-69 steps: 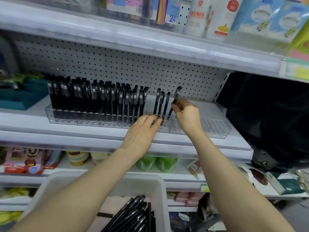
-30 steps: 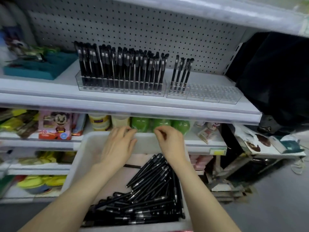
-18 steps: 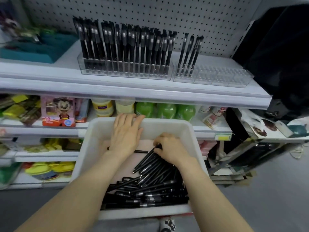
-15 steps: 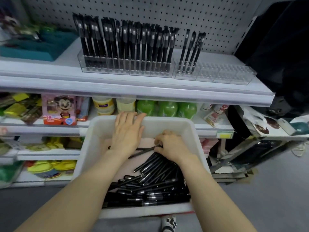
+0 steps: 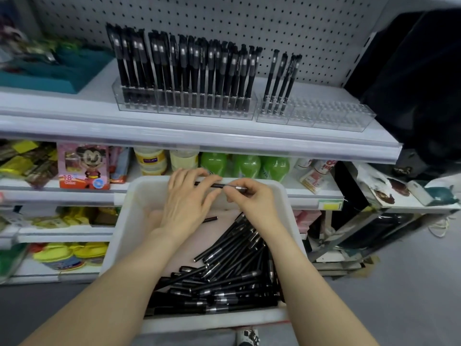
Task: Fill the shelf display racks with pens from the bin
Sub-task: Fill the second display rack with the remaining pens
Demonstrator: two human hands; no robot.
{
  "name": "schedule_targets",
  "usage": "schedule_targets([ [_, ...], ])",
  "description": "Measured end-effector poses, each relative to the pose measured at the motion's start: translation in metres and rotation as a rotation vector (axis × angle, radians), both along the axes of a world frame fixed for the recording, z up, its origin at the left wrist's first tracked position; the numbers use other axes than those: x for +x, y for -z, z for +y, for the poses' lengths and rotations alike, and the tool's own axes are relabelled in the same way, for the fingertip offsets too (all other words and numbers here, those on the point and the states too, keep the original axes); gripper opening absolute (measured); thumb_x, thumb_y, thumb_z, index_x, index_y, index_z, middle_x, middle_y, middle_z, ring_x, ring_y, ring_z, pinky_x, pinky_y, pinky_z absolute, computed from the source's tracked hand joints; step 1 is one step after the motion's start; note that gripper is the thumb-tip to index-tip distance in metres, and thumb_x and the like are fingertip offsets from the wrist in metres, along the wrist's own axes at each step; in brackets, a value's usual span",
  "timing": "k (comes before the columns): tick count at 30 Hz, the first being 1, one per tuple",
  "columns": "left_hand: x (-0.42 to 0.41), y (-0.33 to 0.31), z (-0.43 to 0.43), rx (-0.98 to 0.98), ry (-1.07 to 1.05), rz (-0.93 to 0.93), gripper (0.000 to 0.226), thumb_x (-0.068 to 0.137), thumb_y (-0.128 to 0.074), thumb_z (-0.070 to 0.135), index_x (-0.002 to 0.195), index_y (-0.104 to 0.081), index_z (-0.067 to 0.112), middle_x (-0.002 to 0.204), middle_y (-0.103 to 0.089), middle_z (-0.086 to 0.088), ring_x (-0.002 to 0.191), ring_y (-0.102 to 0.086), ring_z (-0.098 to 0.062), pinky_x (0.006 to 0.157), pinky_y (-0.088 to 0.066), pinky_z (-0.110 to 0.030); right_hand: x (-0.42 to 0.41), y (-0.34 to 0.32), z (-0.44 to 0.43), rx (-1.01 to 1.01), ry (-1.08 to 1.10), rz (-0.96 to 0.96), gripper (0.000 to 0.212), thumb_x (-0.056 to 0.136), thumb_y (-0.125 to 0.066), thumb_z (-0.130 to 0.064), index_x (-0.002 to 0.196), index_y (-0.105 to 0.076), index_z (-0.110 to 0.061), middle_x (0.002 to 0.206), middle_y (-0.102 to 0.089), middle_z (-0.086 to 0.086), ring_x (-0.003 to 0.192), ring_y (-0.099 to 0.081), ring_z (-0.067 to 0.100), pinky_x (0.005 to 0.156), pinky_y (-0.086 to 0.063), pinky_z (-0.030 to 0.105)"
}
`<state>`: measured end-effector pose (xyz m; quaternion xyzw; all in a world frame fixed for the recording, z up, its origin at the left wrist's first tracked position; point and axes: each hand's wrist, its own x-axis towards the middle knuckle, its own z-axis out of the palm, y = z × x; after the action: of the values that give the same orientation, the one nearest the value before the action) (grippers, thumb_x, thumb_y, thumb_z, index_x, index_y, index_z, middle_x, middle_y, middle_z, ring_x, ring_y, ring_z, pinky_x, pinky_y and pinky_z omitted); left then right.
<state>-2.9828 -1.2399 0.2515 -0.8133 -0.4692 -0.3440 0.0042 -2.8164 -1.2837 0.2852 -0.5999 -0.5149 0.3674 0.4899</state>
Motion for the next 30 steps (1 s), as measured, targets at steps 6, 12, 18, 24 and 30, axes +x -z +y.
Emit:
schedule_targets([
  [6,0.007,-0.011,0.001,0.079,0.077,-0.044,0.034,0.096,-0.046,0.036,0.101,-0.069,0.012,0.102,-0.061,-0.004,0.101,-0.051,-0.026,0.089,-0.041,-0.037,0.005,-0.021,-0.001,0.019,0.099,0.530,0.010,0.084,-0.072,-0.006,0.093,-0.068,-0.006,0.076,-0.070,0.005,0.072,-0.067,0.016,0.058,-0.047,0.022],
  [12,0.028,-0.040,0.007,0.009,0.096,0.044,0.040,0.097,-0.036,0.043,0.093,-0.067,0.018,0.084,-0.064,0.003,0.085,-0.052,-0.020,0.072,-0.043,-0.033,0.012,-0.039,0.007,0.057,-0.005,0.458,0.014,0.088,-0.066,-0.001,0.099,-0.069,-0.008,0.083,-0.070,0.005,0.078,-0.065,0.012,0.067,-0.051,0.021],
  [18,0.073,-0.094,0.035,0.040,0.152,0.067,0.036,0.099,-0.043,0.036,0.122,-0.062,0.017,0.115,-0.060,0.000,0.108,-0.050,-0.020,0.086,-0.050,-0.037,0.064,-0.086,0.036,0.195,0.126,0.333,0.006,0.093,-0.063,-0.008,0.096,-0.068,-0.008,0.079,-0.071,0.008,0.074,-0.067,0.014,0.061,-0.052,0.023],
  [24,0.124,-0.121,0.079,0.129,0.139,0.206,0.053,0.096,-0.057,0.018,0.145,-0.041,0.009,0.148,-0.041,-0.013,0.136,-0.038,-0.030,0.110,-0.036,-0.041,0.137,-0.139,0.087,0.380,0.317,0.081,0.009,0.096,-0.059,-0.014,0.088,-0.062,-0.017,0.073,-0.068,-0.002,0.069,-0.067,0.009,0.059,-0.053,0.023],
  [30,0.144,-0.117,0.099,0.149,0.086,0.315,0.058,0.093,-0.063,0.018,0.144,-0.042,0.005,0.144,-0.047,-0.019,0.132,-0.044,-0.035,0.113,-0.032,-0.042,0.162,-0.157,0.137,0.389,0.389,-0.177,0.011,0.095,-0.059,-0.021,0.100,-0.066,-0.014,0.087,-0.072,0.002,0.077,-0.070,0.014,0.067,-0.059,0.033],
])
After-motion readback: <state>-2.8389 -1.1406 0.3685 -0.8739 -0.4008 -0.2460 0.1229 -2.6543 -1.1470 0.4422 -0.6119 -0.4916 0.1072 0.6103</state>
